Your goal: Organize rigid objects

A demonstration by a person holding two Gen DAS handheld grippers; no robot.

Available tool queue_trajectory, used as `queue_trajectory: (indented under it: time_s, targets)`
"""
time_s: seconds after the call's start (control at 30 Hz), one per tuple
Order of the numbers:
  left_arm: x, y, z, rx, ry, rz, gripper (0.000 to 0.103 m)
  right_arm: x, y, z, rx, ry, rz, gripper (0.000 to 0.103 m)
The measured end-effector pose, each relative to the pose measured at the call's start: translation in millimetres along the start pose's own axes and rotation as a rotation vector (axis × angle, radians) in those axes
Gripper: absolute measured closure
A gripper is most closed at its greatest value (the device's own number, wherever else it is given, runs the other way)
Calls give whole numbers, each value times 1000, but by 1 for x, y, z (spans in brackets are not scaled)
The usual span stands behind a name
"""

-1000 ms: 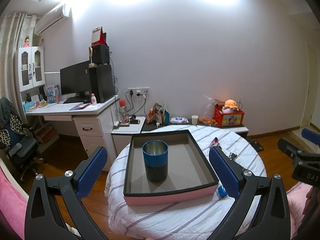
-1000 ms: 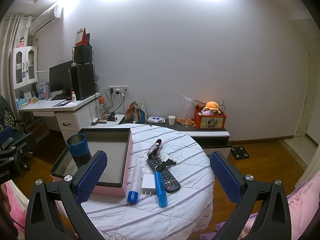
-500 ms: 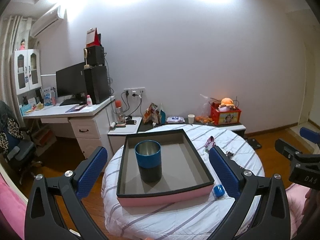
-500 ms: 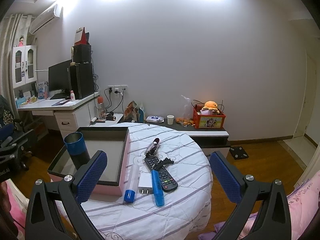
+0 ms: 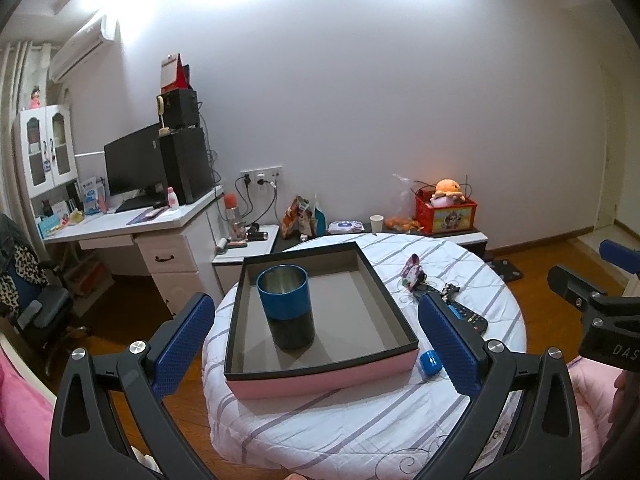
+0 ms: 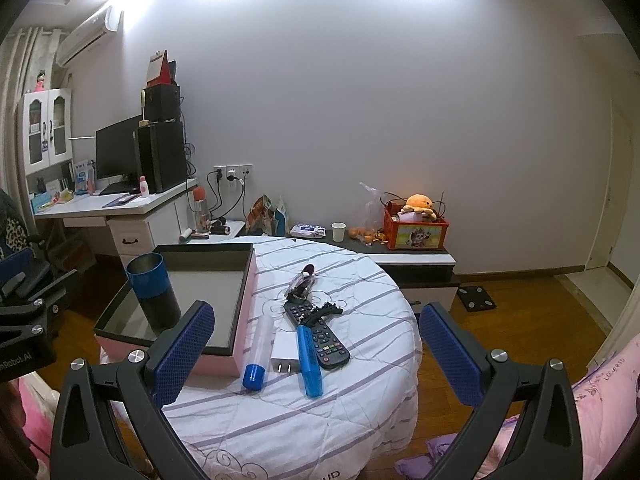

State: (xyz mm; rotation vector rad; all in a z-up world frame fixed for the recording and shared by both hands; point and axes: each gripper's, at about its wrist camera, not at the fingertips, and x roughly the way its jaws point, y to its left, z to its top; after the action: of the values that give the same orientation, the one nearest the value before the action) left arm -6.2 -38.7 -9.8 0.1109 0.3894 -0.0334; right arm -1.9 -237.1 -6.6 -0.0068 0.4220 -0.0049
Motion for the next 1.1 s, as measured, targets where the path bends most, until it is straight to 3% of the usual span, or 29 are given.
queue_trajectory:
  time_s: [0.67, 1.1]
  targets:
    - [4, -12, 12, 15, -12, -7, 0, 1, -14, 10, 21, -16, -10, 0]
    - [20, 10, 27, -33, -21, 26, 0, 16, -7, 23, 12, -46, 11, 0]
